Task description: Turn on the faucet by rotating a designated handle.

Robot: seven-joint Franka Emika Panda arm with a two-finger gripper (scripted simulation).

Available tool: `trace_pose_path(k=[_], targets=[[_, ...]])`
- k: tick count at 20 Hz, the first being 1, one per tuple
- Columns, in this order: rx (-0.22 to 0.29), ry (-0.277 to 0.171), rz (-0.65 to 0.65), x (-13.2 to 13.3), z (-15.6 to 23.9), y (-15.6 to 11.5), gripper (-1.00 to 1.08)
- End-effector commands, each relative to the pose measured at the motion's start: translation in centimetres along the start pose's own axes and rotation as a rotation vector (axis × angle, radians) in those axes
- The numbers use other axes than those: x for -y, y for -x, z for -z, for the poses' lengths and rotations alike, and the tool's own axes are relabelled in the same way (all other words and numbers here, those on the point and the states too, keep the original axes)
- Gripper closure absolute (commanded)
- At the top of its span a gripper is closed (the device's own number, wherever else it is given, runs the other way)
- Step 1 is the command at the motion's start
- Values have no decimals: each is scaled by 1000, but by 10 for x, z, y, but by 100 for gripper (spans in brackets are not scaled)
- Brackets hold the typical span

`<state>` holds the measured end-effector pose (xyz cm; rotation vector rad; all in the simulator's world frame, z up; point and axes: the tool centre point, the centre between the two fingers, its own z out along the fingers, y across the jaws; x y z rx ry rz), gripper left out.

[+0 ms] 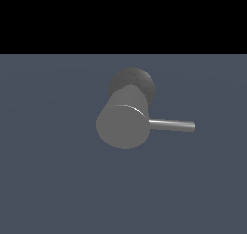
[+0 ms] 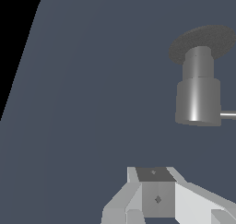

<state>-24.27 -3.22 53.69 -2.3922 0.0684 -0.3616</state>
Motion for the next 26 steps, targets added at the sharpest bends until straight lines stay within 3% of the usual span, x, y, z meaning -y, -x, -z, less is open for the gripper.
trace_pose_path(k=[1, 14, 26], targets=[[-44, -107, 1, 1, 11, -5, 108], [-279, -641, -58, -23, 73, -36, 108], [-496, -1090, -231, -98, 113, -66, 108]])
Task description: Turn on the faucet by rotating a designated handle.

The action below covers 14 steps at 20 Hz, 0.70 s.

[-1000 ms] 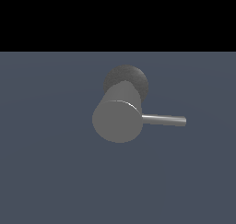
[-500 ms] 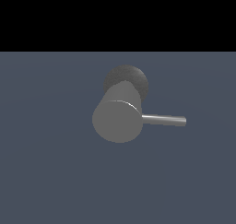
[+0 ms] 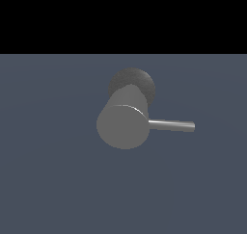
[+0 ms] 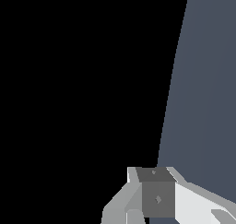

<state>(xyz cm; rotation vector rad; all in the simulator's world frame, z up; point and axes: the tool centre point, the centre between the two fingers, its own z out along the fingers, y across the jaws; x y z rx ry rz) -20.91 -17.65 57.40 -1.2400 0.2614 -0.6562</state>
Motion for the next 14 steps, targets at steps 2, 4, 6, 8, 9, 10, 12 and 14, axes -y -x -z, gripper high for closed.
trace_pose_path(k=[2, 4, 6, 8, 9, 10, 12, 14], targets=[[-84, -116, -59, -11, 21, -20, 108], [-133, -177, -96, -20, 33, -31, 108], [-182, -235, -137, -30, 44, -42, 108], [-233, -290, -180, -43, 56, -52, 108], [-259, -316, -203, -51, 62, -57, 108], [-285, -341, -226, -58, 68, -61, 108], [-337, -390, -275, -76, 79, -70, 108], [-390, -434, -327, -94, 89, -77, 108]])
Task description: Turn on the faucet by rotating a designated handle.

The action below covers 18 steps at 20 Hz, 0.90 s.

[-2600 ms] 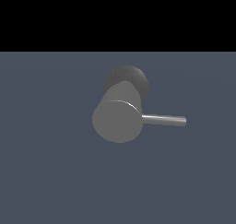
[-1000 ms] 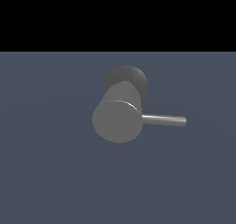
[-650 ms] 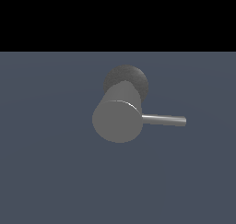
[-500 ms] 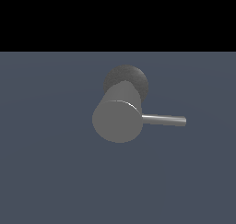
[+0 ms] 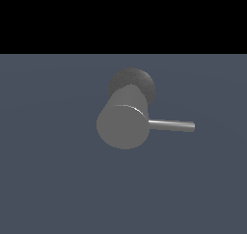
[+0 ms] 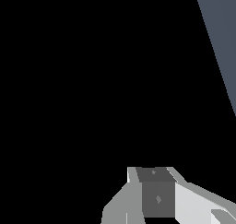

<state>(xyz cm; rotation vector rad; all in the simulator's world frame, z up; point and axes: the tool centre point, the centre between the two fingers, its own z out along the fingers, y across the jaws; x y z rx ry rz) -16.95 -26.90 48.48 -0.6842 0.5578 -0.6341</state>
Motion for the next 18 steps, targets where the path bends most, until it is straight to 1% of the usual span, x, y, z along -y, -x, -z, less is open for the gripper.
trace_pose_path(k=[1, 6, 10, 14, 18], targets=[[-73, -54, -62, -15, 16, -20, 108], [-222, -142, -192, -54, 49, -56, 108], [-346, -194, -302, -94, 77, -79, 108], [-459, -227, -405, -135, 103, -94, 108], [-548, -243, -487, -171, 123, -101, 108]])
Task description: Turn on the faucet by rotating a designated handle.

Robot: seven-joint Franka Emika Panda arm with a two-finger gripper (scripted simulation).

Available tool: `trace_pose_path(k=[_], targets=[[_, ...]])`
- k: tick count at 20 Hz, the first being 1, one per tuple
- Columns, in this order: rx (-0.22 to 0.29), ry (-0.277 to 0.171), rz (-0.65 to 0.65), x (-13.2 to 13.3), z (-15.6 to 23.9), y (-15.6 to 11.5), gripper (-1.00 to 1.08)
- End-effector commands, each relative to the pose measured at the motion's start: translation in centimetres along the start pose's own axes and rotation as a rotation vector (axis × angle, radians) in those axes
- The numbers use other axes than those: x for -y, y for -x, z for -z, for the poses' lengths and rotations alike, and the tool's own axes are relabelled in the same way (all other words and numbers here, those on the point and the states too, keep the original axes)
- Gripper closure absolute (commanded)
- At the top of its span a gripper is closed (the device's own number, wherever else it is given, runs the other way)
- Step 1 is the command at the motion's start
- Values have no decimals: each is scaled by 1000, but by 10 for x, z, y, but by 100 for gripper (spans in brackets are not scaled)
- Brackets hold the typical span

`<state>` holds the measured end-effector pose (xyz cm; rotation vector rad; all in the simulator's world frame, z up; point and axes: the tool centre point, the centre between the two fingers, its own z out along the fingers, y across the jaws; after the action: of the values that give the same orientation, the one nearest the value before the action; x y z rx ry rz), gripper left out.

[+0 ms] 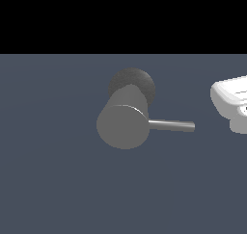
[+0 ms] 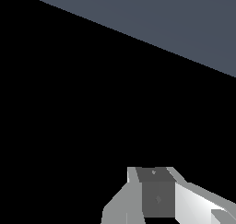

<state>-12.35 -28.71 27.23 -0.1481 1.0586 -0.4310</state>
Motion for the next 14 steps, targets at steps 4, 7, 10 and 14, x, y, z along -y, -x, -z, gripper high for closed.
trace_pose_path(k=[4, 7, 10, 14], targets=[[-108, -15, -81, -26, 20, -33, 108], [-143, -16, -114, -38, 28, -43, 108], [-166, -17, -137, -46, 33, -49, 108], [-189, -22, -127, -43, 38, -56, 108]])
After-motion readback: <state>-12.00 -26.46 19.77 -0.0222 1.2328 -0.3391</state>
